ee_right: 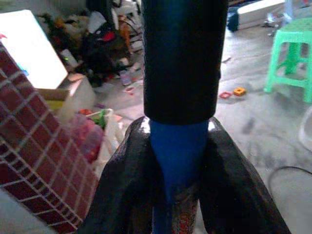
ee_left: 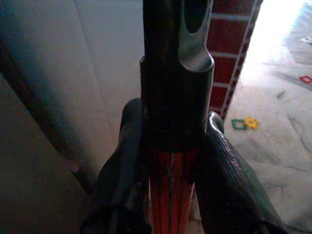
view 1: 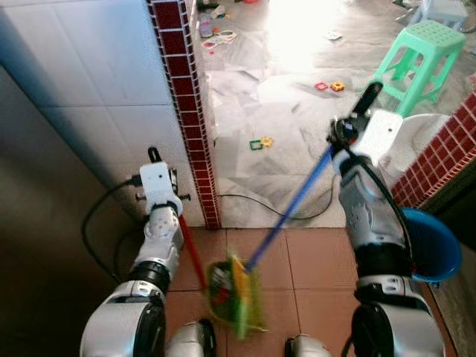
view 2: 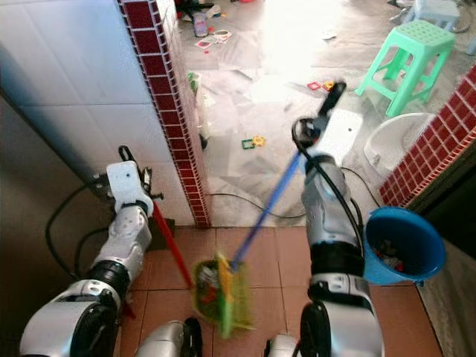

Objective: Sweep floor

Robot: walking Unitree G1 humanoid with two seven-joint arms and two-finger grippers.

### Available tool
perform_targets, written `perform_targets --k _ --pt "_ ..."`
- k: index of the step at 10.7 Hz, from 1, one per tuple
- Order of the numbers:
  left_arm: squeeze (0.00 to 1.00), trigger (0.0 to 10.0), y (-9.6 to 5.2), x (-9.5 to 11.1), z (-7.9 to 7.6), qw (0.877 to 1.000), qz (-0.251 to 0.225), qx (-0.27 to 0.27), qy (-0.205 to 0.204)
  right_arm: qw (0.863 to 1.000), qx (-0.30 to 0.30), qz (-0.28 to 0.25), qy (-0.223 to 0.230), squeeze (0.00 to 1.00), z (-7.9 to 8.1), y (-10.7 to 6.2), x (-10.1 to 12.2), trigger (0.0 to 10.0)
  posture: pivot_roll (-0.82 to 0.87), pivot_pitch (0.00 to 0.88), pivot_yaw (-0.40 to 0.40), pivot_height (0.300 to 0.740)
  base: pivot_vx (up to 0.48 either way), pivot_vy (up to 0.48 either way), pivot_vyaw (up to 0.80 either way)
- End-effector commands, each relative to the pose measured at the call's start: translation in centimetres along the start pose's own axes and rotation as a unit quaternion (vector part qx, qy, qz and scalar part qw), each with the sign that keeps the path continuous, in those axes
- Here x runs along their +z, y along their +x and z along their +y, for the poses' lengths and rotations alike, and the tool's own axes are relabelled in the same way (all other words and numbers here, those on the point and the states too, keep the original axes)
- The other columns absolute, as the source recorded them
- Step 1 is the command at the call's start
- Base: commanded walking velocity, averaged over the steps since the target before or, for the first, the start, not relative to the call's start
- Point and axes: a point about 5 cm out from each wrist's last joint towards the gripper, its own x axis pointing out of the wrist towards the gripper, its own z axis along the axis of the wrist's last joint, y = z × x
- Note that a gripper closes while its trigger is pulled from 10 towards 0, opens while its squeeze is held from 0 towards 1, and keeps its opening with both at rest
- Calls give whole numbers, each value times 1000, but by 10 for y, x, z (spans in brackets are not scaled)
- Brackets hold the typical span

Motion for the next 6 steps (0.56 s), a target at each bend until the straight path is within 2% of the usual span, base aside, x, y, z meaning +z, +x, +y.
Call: perform_targets --k 1,3,4,6 --pt "0 10000 4 14 7 999 -37 7 24 999 7 -40 11 0 3 6 18 10000 -121 17 77 740 0 0 0" --pt "0 10000 8 29 12 997 -67 11 28 997 2 -62 -38 0 -1 9 25 10000 -113 7 79 740 0 0 0" --pt "0 10000 10 43 16 994 -105 15 41 990 17 -75 -118 0 0 10 28 10000 -116 3 83 740 0 0 0" --pt "0 10000 15 59 22 991 -127 26 25 989 1 -60 -133 0 -9 9 20 10000 -112 0 82 740 0 0 0"
